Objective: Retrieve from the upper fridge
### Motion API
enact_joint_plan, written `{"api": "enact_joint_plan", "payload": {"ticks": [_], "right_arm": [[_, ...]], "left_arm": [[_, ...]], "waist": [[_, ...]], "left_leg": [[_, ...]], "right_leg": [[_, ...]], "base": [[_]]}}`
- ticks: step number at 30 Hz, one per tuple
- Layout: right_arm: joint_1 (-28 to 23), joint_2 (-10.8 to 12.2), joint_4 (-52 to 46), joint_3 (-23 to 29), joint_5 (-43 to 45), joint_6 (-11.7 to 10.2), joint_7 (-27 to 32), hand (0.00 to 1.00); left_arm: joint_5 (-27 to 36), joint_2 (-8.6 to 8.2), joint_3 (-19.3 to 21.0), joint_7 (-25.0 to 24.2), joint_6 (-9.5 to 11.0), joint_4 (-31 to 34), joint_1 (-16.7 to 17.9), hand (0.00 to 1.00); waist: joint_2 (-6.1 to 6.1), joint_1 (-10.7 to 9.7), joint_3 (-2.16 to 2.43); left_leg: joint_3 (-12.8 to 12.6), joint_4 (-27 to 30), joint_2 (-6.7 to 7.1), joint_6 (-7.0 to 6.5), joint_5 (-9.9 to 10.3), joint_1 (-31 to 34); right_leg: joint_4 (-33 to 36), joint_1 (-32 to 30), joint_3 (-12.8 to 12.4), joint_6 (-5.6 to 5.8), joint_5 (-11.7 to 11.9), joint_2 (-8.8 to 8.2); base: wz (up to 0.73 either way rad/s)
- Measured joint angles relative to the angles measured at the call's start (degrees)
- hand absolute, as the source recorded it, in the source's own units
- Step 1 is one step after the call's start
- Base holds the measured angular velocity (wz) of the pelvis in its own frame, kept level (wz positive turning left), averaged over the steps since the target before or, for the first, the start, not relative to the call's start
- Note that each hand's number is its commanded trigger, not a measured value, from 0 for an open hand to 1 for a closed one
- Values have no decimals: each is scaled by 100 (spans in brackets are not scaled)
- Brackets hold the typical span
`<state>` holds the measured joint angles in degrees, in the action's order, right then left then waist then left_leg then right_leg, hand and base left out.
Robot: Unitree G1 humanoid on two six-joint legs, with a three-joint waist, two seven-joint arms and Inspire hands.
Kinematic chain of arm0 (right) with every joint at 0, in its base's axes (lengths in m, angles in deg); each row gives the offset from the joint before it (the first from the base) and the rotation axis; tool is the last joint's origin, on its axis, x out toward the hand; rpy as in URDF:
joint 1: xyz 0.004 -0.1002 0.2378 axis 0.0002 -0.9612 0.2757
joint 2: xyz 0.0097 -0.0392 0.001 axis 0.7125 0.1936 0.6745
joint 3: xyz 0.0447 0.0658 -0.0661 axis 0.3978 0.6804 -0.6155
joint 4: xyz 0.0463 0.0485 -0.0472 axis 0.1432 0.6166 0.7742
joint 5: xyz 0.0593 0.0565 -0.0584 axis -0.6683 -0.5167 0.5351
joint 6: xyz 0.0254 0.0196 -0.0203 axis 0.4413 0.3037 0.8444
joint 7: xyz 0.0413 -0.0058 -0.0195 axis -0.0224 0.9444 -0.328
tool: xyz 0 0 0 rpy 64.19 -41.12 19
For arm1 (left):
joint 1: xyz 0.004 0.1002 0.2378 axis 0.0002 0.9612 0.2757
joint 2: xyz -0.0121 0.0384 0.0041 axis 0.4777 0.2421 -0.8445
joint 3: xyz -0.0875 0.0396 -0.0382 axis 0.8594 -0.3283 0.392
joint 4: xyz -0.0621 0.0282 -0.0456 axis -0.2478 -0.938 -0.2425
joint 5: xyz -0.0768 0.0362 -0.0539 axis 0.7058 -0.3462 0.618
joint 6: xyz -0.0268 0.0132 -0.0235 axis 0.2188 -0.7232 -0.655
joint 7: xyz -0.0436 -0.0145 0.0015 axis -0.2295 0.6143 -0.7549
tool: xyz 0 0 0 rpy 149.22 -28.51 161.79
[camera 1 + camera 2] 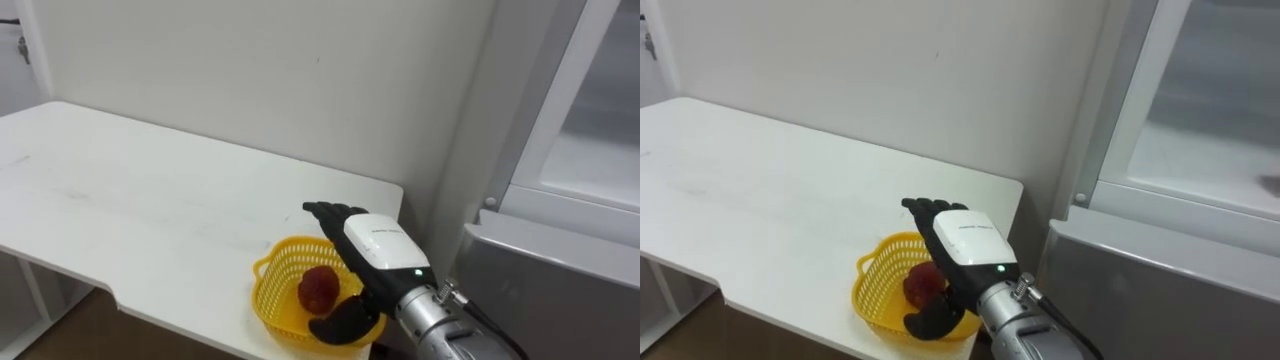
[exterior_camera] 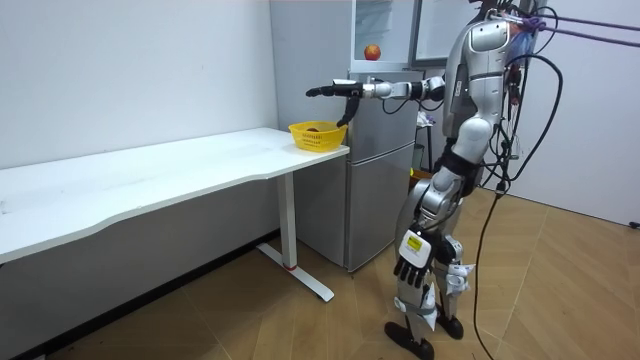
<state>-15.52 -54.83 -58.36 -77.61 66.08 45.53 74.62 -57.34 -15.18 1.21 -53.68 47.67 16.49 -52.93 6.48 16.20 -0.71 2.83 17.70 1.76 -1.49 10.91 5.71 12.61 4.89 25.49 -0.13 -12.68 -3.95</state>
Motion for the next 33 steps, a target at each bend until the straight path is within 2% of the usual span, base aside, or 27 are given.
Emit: {"api": "enact_joint_plan", "payload": {"ticks": [8,14,17,18,20,23,25,28,33], "right_arm": [[0,-2,-5,67,-9,-8,1,0],[-11,-6,-259,376,-89,-27,18,0],[-14,-8,-649,601,-338,-139,153,0],[-21,-8,-788,664,-483,-177,264,0],[-99,-7,-1090,729,-728,-221,425,0],[-118,-13,-1386,757,-947,-274,529,0],[-234,-9,-1732,917,-1117,-332,572,0],[-387,5,-2081,1122,-1173,-471,662,0],[-506,22,-2695,1372,-1343,-602,884,0]], "left_arm": [[7,0,0,6,6,31,-11,0],[8,0,27,42,32,-1,5,0],[1,3,58,88,113,-13,11,0],[1,2,63,96,143,-14,24,0],[16,-15,105,154,158,-12,104,0],[39,-45,106,177,153,-15,142,0],[-8,-106,119,175,162,-13,167,0],[-57,-132,121,178,210,-21,232,0],[-87,-138,143,301,296,-152,230,0]], "waist": [[-6,-10,10],[-3,-37,13],[-8,-60,16],[-23,-81,6],[-51,-192,20],[-110,-255,23],[-213,-279,23],[-327,-384,58],[-364,-536,79]], "left_leg": [[11,0,4,1,0,-17],[-47,-14,-2,0,-1,-33],[-60,-34,-1,-1,-2,-60],[-62,-45,0,-2,-1,-116],[-43,-53,-7,-12,10,-171],[-73,-36,-15,-13,13,-143],[-107,-21,-17,-16,14,-127],[-110,-23,-8,-24,15,-128],[-244,-121,-23,-24,-24,-229]], "right_leg": [[1,26,-11,0,0,8],[2,4,-52,0,0,2],[1,27,-49,1,1,0],[0,76,-43,4,3,0],[-3,158,-21,7,4,1],[-4,129,-40,8,4,-2],[-3,104,-44,16,8,-12],[0,107,-73,19,11,-19],[1,87,-237,15,13,-12]], "base": [[0],[-2],[-1],[4],[9],[-5],[-8],[0],[-12]]}}
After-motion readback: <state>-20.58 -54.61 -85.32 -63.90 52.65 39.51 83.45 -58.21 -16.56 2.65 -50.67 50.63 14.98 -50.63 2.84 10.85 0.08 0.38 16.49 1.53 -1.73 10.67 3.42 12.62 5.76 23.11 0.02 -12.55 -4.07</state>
